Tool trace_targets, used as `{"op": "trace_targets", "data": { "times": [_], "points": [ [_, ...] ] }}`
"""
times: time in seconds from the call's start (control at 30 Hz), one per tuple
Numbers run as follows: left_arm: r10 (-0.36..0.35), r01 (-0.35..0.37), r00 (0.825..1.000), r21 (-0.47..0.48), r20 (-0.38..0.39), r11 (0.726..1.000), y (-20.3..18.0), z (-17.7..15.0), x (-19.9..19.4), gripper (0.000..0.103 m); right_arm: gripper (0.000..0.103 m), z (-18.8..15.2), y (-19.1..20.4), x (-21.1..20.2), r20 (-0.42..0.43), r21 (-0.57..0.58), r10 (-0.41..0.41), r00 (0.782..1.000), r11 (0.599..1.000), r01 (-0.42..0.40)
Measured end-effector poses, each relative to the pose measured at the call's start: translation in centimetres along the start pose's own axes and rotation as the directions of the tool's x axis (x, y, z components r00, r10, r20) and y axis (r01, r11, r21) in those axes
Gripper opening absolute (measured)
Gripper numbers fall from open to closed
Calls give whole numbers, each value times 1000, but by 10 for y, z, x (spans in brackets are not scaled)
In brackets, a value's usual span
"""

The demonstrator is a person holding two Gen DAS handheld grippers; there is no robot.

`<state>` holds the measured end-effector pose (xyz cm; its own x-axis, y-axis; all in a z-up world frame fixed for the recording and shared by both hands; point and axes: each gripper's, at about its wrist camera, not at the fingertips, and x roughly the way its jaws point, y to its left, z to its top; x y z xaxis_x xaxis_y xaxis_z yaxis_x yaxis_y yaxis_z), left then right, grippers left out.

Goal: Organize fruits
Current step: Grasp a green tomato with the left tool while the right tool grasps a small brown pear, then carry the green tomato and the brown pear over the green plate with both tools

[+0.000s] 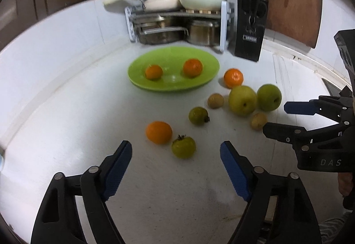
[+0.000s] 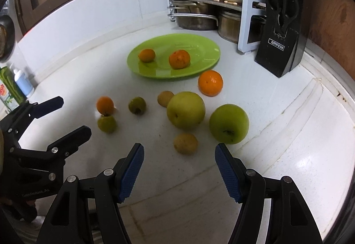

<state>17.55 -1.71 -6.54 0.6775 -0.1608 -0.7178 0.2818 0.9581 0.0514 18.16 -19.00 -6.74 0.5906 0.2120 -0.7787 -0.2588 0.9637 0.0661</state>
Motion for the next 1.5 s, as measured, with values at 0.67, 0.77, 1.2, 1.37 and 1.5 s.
{"op": "trace_targets", "data": {
  "times": [0.67, 0.77, 1.2, 1.37, 1.5],
  "points": [
    [-91, 88, 989, -34, -117, 996, 2, 3, 44, 48, 46, 4, -10, 37, -98, 51, 52, 994, 998, -47],
    [-93, 90, 989, -32, -117, 995, 2, 4, 46, 45, 43, 5, -9, 40, -100, 48, 57, 993, 997, -52],
    [-92, 88, 989, -33, -116, 996, 3, 3, 46, 30, 31, 7, -7, 43, -106, 27, 53, 993, 998, -51],
    [-91, 88, 990, -27, -103, 996, 2, 3, 43, 30, 31, 6, -6, 41, -105, 26, 58, 993, 998, -56],
    [-93, 92, 991, -22, -91, 996, 1, 4, 38, 30, 31, 7, -5, 36, -96, 24, 61, 994, 998, -59]
  ]
}}
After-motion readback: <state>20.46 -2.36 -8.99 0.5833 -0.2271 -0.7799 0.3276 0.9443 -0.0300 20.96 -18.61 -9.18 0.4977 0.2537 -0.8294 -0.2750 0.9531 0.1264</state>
